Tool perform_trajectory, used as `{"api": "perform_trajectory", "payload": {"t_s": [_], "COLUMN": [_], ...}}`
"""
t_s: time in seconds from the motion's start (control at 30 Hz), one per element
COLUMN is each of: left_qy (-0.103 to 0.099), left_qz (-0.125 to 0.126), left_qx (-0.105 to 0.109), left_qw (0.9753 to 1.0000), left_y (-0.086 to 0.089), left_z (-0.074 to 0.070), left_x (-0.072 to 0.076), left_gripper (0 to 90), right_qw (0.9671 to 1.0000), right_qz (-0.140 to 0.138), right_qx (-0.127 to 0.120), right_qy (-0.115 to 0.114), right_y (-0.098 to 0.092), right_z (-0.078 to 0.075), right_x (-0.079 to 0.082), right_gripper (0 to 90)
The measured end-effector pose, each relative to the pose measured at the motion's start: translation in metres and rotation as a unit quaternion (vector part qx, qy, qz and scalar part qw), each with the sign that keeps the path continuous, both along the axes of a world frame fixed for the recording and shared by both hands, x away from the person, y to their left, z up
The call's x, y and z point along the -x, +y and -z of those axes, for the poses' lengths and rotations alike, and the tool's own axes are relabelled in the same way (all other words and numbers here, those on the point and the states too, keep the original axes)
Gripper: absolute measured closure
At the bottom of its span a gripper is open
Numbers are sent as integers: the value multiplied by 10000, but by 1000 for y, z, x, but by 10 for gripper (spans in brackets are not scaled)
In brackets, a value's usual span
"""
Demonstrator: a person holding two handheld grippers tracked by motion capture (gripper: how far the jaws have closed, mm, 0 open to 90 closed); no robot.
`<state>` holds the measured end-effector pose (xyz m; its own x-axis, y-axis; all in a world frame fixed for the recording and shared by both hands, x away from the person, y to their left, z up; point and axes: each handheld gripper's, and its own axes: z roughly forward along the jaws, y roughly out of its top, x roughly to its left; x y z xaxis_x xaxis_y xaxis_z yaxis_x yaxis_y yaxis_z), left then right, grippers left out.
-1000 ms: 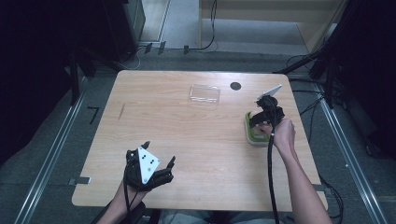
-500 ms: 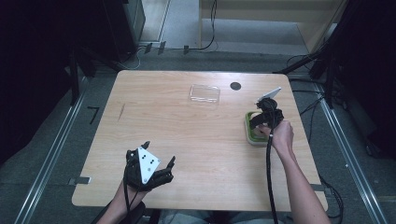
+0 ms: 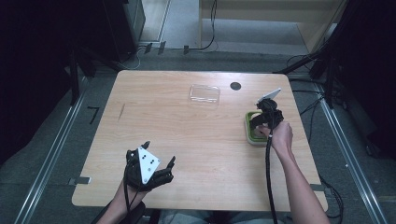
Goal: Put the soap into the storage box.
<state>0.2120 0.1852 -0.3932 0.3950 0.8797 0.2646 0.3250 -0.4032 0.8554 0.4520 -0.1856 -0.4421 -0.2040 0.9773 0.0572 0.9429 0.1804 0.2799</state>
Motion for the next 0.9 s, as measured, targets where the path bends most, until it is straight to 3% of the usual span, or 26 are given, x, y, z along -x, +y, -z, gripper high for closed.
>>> {"api": "perform_trajectory", "payload": {"t_s": [0.57, 0.73, 0.9], "left_qy": [2, 6, 5], "left_qz": [3, 15, 27], "left_qx": [-6, -29, -58], "left_qw": [10000, 10000, 10000], "left_y": [0, 0, -1], "left_z": [0, 0, 0], "left_x": [0, 0, 0], "left_gripper": [140, 140, 140], "right_qw": [10000, 9999, 9999], "right_qz": [32, 48, 73], "right_qx": [-22, -70, -43], "right_qy": [22, -67, -98], "right_y": [1, 0, -1], "right_z": [4, 2, -1], "right_x": [-1, 0, 1], "right_gripper": [341, 388, 367]}}
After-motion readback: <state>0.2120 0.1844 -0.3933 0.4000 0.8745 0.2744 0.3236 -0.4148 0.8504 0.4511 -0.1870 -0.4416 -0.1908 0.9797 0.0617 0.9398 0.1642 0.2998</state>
